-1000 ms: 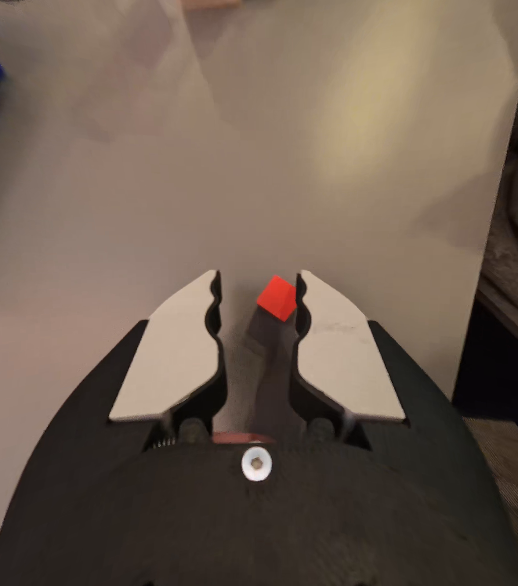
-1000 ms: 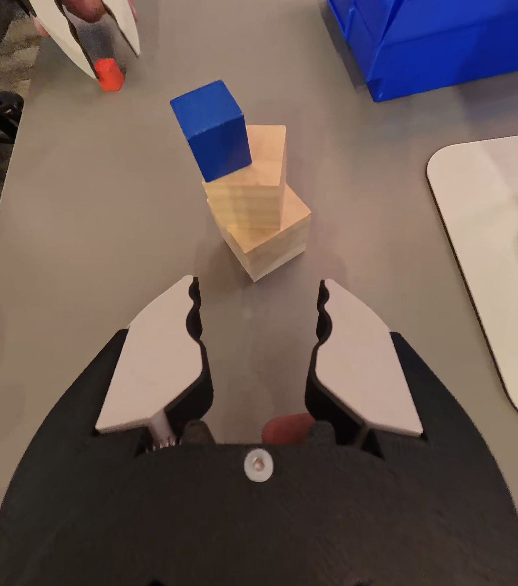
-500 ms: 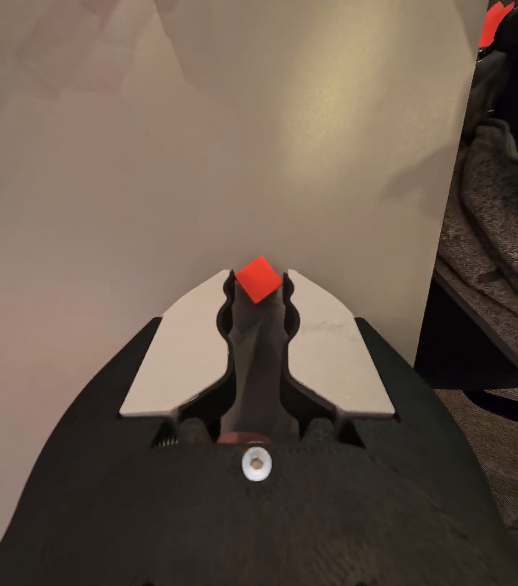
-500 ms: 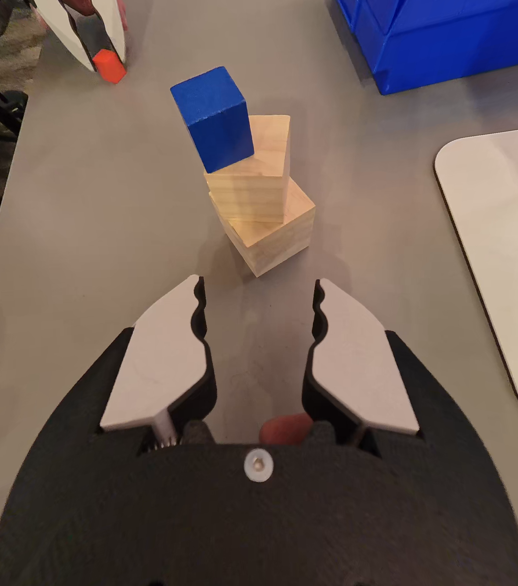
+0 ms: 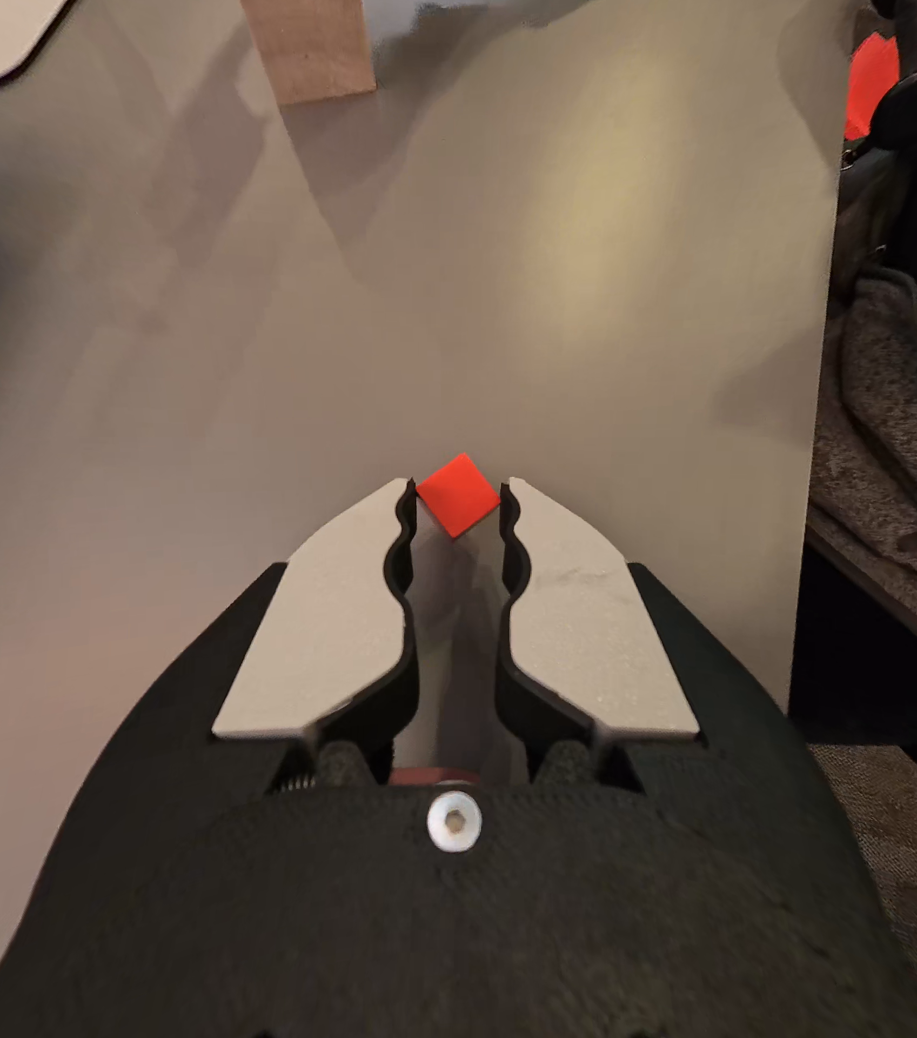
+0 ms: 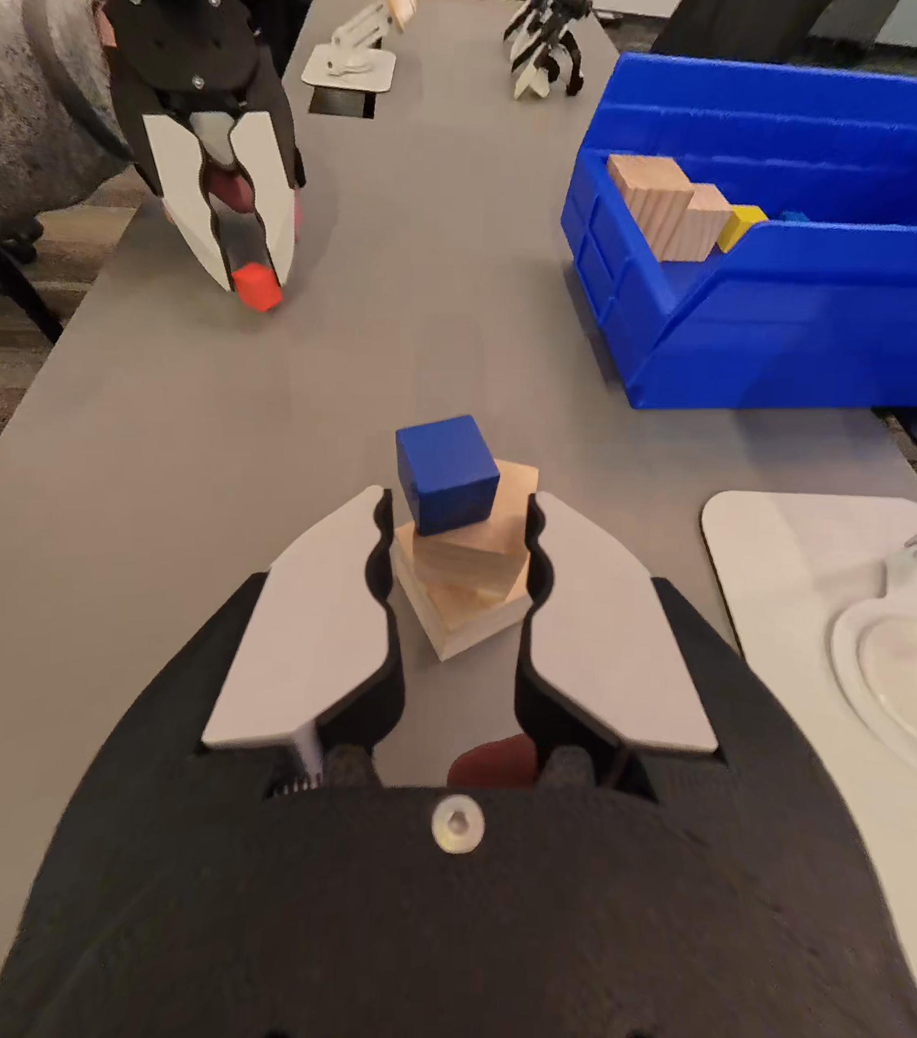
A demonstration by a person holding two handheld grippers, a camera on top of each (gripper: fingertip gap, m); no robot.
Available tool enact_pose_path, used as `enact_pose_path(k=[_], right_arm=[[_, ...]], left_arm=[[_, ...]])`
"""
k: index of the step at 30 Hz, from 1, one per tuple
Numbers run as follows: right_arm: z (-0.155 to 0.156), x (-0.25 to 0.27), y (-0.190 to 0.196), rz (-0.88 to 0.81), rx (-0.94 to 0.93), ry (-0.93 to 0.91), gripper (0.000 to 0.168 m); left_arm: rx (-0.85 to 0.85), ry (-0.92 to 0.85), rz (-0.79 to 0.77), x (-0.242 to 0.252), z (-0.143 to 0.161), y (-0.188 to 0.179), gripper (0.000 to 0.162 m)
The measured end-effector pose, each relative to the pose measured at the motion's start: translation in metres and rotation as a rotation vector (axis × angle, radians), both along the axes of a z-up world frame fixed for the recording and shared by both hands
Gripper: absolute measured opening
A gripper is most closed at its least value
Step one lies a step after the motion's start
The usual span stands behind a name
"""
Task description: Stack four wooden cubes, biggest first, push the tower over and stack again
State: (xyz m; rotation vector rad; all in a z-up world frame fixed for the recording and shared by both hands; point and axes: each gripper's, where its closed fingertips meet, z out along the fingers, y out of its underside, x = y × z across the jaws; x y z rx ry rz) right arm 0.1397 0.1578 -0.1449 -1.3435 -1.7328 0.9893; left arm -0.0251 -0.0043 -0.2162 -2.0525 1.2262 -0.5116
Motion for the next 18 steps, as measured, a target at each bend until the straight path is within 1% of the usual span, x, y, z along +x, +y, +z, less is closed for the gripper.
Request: enact_pose_path(k=[3,5,8,12,13,14,15,16,18], right_arm=[[0.007,-0.007,-0.004,0.031,-0.016,0.046,0.03],[0.009,-0.008,-0.002,0.029,-0.002,0.049,0.029],[0.011,-0.006,0.005,-0.004,0.008,0.053,0.028],[0.008,-0.002,0.009,-0.011,-0.029,0.032,0.028],[0.007,-0.002,0.008,-0.007,-0.052,0.029,0.03],[0.005,-0.002,0.009,-0.022,-0.061,0.009,0.051],[0.004,0.0,0.012,-0.04,-0.051,-0.002,0.067],[0.005,0.002,0.011,-0.04,-0.049,0.007,0.071],[0.009,0.01,0.011,-0.045,-0.064,0.023,0.073]], left_arm=[[0.013,-0.016,-0.035,0.014,0.004,0.005,0.028],[0.034,-0.024,-0.051,0.022,0.008,0.012,0.028],[0.084,-0.07,-0.069,0.038,0.025,0.028,0.028],[0.137,-0.098,-0.124,0.063,0.046,0.046,0.028],[0.151,-0.092,-0.132,0.068,0.05,0.052,0.028],[0.167,-0.093,-0.134,0.074,0.054,0.059,0.028],[0.19,-0.094,-0.124,0.08,0.06,0.068,0.028],[0.208,-0.099,-0.121,0.086,0.066,0.076,0.028],[0.261,-0.124,-0.1,0.1,0.083,0.096,0.028]])
